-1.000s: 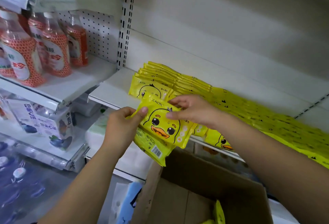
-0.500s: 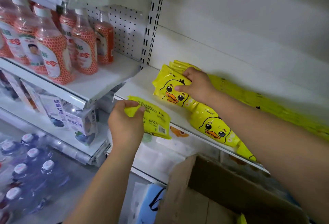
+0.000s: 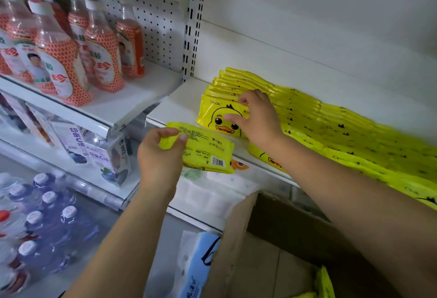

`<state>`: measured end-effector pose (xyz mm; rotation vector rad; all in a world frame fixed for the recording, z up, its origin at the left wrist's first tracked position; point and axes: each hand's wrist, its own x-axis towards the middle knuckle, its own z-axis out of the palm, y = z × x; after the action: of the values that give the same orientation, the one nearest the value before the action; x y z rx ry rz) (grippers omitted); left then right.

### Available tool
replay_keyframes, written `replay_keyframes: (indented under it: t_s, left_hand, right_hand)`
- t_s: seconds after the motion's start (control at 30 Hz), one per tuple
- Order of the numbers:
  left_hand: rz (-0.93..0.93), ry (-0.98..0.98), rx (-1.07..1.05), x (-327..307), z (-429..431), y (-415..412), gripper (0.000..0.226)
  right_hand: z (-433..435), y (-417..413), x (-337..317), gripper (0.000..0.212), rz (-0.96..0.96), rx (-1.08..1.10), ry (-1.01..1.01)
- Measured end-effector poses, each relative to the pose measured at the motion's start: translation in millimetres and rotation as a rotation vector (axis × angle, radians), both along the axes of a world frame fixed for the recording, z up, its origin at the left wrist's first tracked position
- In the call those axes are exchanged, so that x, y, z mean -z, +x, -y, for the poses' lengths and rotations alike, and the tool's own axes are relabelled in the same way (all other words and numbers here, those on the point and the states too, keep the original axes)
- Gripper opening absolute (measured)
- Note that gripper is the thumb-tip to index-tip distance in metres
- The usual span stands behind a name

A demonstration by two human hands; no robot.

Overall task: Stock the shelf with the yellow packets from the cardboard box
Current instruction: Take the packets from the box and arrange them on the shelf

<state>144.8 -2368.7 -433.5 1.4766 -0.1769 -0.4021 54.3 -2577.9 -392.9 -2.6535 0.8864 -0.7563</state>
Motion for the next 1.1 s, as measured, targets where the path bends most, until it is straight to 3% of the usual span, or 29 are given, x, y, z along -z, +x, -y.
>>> replay_keyframes:
  t_s: [0.13,0.23,0.33,0.4,0.5,0.57,0.63,0.7,0.83,0.93,1.03,1.1]
  left_hand:
    - [-0.171,-0.111,0.128,-3.1,5.0,-22.1,0.013]
    - [-0.292,-0.133,0.26,-1.6,9.1,-51.7,0.011]
    - [-0.448,-0.167,0.411,7.4,11.8,-81.3,0.007]
    - [-0.548,-0.161,0.533,10.4,12.8,-104.9,0.015]
    - [-0.62,-0.041,0.748,9.5,9.5,-143.4,0.02]
    - [-0.668,0.004,0.929,10.6,4.6,-165.4,0.032]
    - [-0.574,0.134,1.185,13.3,2.2,-181.8,0.043]
    - [-0.293,0.342,1.378,18.6,2.2,-196.5,0.033]
    - [0.153,0.474,1.44,29.4,8.6,-223.7,0.025]
    - [0.128,0.386,1.364,38.3,17.5,-231.9,0.031]
    - [-0.087,0.279,1.329,40.8,25.0,-242.3,0.04]
    - [-0.201,0.221,1.284,42.5,31.1,-247.7,0.041]
  right_hand:
    - [-48.1,-66.7,4.0,0.03,0.17,-0.108,0.18]
    - [-81.5,-133.4,14.6,0.046,0.137,-0.165,0.257]
    - [-103.8,-193.9,30.2,0.058,0.079,-0.187,0.179]
    - [-112.1,-229.8,39.8,0.045,0.159,-0.149,0.176]
    - [-127.9,-283.1,42.1,0.029,0.366,-0.005,0.365]
    - [-138.3,-314.0,37.8,0.022,0.406,0.108,0.476]
    - [-143.5,-340.2,36.6,0.011,0.428,0.198,0.558]
    - [-143.3,-361.1,37.2,0.009,0.433,0.285,0.616]
    - [-137.7,-391.5,37.8,0.01,0.454,0.418,0.711]
    - [-129.5,-408.4,46.4,0.02,0.533,0.502,0.823]
    - [-125.4,-415.0,58.6,0.042,0.596,0.555,0.981]
    - [-123.2,-414.7,65.8,0.044,0.645,0.573,1.084]
